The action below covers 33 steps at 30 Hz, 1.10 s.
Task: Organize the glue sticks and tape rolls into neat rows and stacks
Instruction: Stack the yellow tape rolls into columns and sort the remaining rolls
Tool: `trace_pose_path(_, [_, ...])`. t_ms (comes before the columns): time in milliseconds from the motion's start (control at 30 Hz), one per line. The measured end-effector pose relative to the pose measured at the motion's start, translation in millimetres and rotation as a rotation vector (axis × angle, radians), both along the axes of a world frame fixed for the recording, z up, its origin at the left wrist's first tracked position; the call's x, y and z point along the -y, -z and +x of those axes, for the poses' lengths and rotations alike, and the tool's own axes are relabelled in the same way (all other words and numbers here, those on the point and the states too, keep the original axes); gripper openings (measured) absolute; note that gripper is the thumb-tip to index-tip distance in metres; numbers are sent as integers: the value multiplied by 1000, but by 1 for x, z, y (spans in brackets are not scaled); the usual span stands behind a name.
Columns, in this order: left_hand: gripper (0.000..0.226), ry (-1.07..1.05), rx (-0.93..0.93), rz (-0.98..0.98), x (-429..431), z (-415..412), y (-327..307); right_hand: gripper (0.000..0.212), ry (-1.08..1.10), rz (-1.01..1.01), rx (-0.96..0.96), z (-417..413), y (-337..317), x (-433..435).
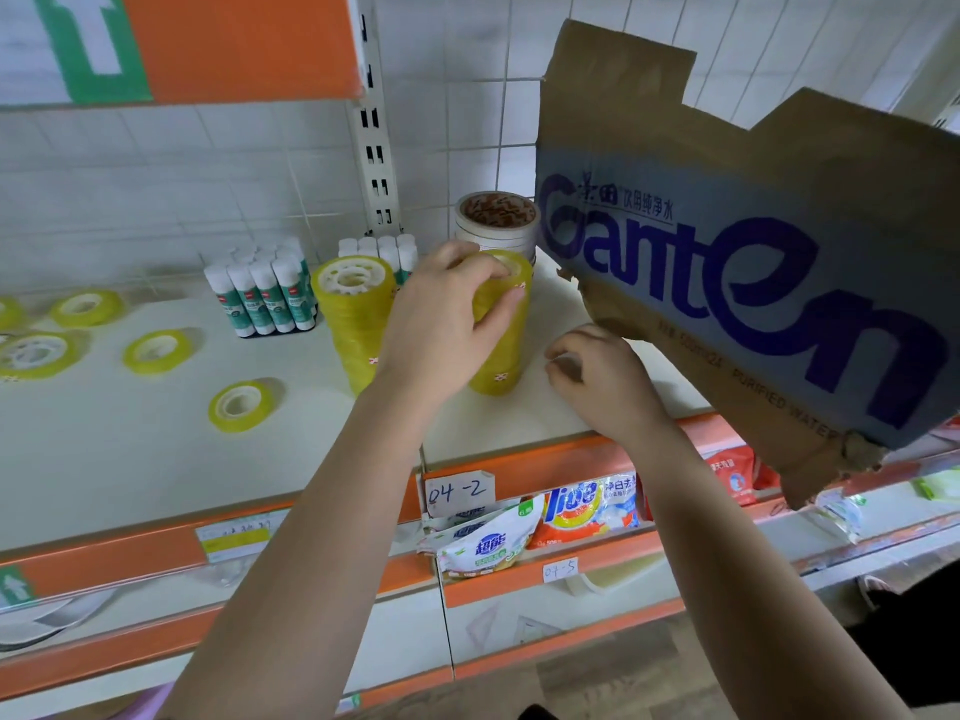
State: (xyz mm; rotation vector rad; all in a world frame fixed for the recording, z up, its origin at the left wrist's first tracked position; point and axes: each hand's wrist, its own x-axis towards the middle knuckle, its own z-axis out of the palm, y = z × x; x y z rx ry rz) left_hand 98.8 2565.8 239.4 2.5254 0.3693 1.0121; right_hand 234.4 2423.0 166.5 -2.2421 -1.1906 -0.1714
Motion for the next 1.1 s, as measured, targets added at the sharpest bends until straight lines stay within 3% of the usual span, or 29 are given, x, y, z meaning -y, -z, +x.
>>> trace_pose_path(700, [33, 31, 63, -179, -2, 4, 12, 10, 11, 34, -29, -3, -3, 1])
trace_pose_path(1100, [63, 51, -52, -172, 3, -2, 7, 17, 17, -9, -22, -5, -5, 1])
